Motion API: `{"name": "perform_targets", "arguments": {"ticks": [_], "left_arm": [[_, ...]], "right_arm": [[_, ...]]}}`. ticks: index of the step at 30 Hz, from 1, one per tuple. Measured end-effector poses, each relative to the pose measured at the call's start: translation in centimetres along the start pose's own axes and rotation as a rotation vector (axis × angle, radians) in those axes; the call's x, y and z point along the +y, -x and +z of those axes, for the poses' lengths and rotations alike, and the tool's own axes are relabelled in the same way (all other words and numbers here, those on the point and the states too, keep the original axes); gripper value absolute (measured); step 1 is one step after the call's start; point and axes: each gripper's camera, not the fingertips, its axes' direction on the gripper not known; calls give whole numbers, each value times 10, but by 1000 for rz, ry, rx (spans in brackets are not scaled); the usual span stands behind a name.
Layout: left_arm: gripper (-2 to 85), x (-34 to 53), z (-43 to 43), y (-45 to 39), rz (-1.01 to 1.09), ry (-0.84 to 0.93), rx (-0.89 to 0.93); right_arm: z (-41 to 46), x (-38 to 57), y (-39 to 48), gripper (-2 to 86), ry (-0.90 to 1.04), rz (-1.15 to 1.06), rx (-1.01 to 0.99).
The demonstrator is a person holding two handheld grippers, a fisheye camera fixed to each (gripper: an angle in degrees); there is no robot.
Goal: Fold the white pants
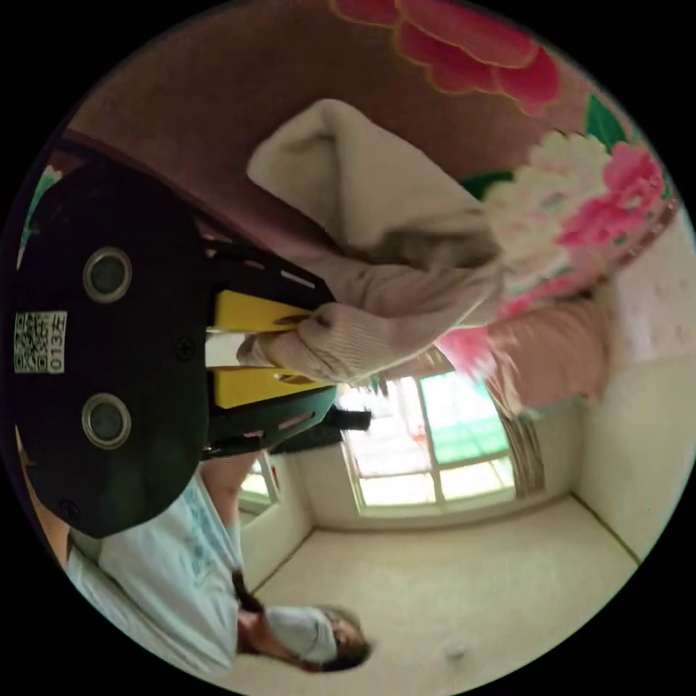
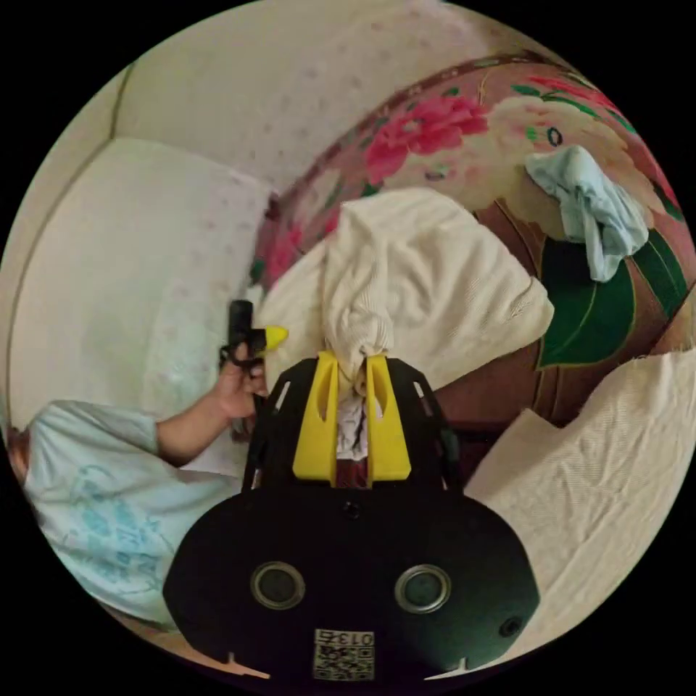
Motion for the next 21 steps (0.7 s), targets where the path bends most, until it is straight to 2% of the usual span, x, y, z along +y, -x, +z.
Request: {"name": "perform_targets", "arguments": {"ticks": [2, 3, 7, 12, 16, 21], "left_arm": [[65, -10, -48, -36, 120, -194, 215], [65, -14, -57, -49, 166, -222, 249], [65, -43, -80, -181, 598, -186, 304], [66, -33, -82, -345, 1051, -217, 489], [67, 13, -69, -485, 1340, -245, 525], [67, 69, -33, -616, 1467, -147, 714]], "right_arm": [[-62, 23, 22, 63, -261, -10, -210], [-101, 36, 46, 60, -389, -42, -257], [-205, 78, 144, 57, -626, -274, -248], [-350, 185, 291, 58, -958, -641, -323], [-437, 287, 405, 59, -1149, -808, -105], [-522, 465, 568, 58, -1340, -976, 295]]}}
